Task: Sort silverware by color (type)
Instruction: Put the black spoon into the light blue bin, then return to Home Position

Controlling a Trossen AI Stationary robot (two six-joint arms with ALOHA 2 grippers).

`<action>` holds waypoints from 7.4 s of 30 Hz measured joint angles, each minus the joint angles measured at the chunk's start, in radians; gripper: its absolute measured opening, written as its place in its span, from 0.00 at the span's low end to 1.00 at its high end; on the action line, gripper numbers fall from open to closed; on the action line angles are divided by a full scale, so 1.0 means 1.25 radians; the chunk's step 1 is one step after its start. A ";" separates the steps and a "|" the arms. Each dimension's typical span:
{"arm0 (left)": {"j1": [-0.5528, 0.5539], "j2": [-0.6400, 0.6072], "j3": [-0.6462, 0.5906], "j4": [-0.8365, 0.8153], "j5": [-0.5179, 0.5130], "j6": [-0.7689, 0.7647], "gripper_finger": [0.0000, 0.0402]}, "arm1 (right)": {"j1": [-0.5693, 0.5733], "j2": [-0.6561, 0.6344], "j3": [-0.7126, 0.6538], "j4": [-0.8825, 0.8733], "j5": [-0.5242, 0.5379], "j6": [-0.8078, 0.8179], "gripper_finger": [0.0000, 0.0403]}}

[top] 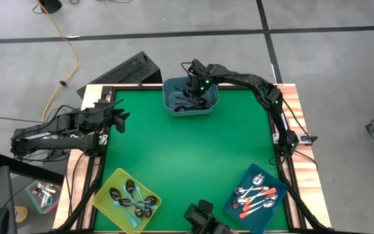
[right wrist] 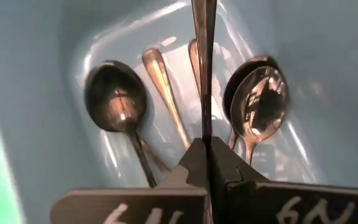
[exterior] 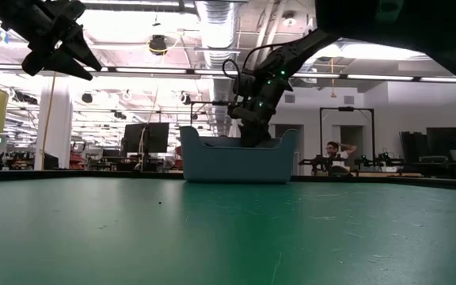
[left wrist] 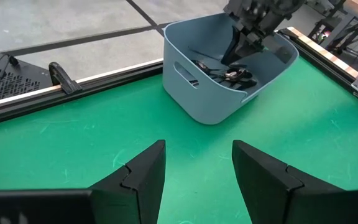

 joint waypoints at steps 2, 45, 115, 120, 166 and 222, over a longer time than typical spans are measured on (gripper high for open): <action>0.000 0.000 0.000 0.000 0.000 0.000 0.42 | 0.000 0.000 -0.028 0.022 0.000 0.009 0.01; 0.000 0.000 0.000 0.000 0.000 -0.009 0.42 | -0.031 -0.002 0.261 -0.153 -0.020 0.014 0.36; 0.000 -0.174 0.000 0.279 0.098 0.093 0.42 | 0.036 -1.426 -0.921 0.614 -0.135 0.445 0.35; 0.000 -0.175 0.000 0.273 0.099 0.095 0.42 | 0.085 -1.512 -1.026 0.630 -0.038 0.488 0.35; -0.222 -0.256 -0.354 0.581 0.025 0.045 0.42 | 0.291 -1.574 -1.474 0.960 0.193 0.505 0.35; -0.359 -0.345 -0.472 0.575 0.002 0.247 0.42 | 0.284 -1.572 -1.475 0.605 0.191 0.524 0.35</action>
